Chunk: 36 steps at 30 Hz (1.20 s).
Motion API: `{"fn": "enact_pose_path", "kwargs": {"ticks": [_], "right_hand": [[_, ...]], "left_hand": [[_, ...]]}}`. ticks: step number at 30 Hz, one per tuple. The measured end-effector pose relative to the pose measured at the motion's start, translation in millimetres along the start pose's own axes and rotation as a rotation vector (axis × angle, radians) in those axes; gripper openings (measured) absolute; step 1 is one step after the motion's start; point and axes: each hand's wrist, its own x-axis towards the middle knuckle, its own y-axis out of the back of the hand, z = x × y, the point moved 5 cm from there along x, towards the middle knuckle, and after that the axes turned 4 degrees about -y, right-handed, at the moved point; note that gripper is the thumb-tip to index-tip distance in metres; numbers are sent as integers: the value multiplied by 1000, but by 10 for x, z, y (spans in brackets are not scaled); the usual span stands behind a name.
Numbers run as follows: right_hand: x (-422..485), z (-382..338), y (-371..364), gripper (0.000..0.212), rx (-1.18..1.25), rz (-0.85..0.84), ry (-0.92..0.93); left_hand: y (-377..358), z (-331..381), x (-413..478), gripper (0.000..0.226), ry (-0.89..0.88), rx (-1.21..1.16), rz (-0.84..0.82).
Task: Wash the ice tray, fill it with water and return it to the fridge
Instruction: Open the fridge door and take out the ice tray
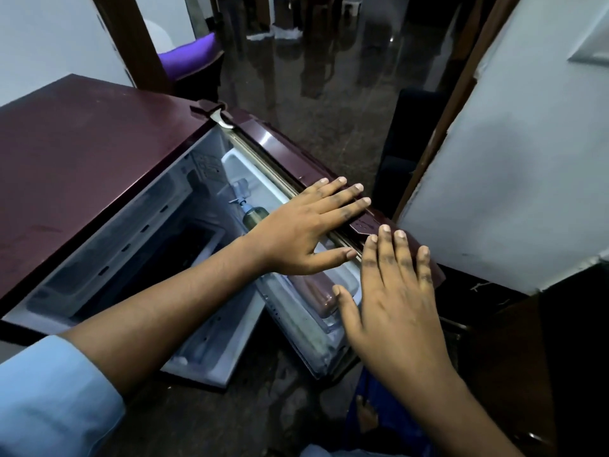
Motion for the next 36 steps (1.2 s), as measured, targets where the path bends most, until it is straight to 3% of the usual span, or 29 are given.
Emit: {"fn": "enact_pose_path", "kwargs": {"ticks": [4, 11, 18, 36], "right_hand": [[212, 234, -64, 82, 21, 87, -43], [628, 671, -157, 70, 75, 250, -50], [1092, 1108, -261, 68, 171, 332, 2], [2069, 1685, -411, 64, 300, 385, 74]], "left_hand": [[-128, -42, 236, 82, -5, 28, 48], [-362, -98, 663, 64, 87, 64, 139], [-557, -168, 1049, 93, 127, 170, 164], [-751, -443, 1817, 100, 323, 241, 151]]}}
